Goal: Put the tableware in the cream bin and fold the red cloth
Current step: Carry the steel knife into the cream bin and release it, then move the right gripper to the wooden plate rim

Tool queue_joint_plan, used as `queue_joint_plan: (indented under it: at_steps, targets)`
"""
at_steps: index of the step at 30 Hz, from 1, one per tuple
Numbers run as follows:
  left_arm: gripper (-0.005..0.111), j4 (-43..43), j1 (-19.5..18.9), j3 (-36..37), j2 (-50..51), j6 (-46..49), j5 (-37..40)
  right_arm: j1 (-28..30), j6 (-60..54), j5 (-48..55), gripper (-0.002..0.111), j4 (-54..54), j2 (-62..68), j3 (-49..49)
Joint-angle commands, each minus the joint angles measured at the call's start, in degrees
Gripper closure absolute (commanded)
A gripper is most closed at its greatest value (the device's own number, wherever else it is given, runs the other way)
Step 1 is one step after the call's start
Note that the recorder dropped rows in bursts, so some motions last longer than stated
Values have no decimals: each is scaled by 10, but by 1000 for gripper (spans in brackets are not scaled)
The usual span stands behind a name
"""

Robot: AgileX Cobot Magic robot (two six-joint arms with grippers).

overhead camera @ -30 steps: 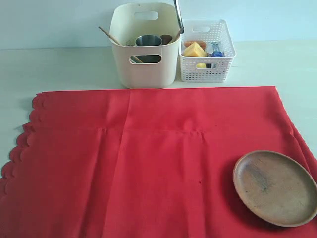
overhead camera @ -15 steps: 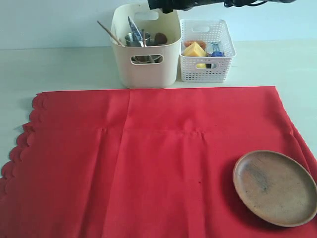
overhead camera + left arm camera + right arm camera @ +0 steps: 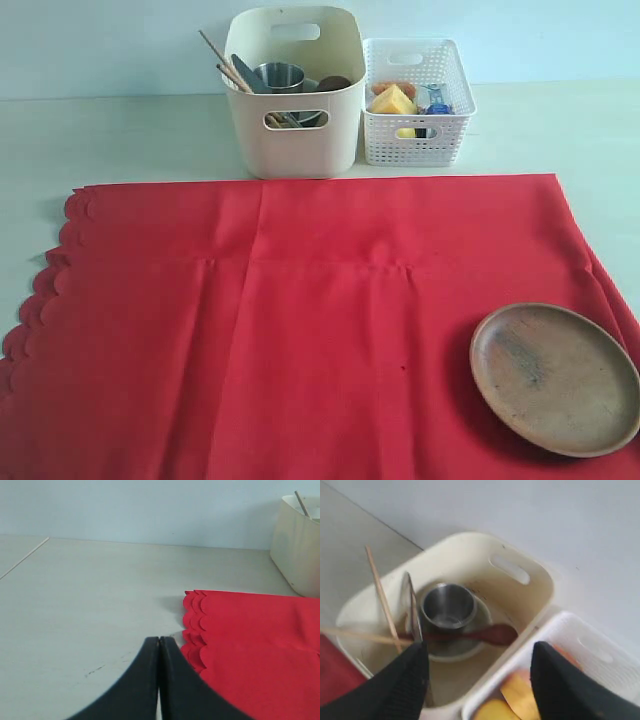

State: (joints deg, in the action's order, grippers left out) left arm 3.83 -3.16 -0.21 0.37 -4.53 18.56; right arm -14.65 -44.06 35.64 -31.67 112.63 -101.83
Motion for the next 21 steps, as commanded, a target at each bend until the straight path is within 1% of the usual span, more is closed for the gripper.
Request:
queue_joint_plan:
  at_steps: [1,3,6,11,15,16,21]
  targets:
    - [106,-1,3,2,-4,-2,-2,31,113,100,65,146,-49,-4]
    - [106,-1,3,2,-4,-2,-2,46,135,141,73,149,-73,-4]
    - [106,-1,3,2,-4,-2,-2,58,138,188,82,146,-111,7]
    - [106,-1,3,2,-4,-2,-2,60,152,201,96,144,-186,64]
    - [106,-1,3,2,-4,-2,-2,60,154,210,107,139,-250,138]
    - [106,-1,3,2,-4,-2,-2,60,154,213,108,139,-266,159]
    - [106,-1,3,2,-4,-2,-2,60,157,251,108,139,-325,256]
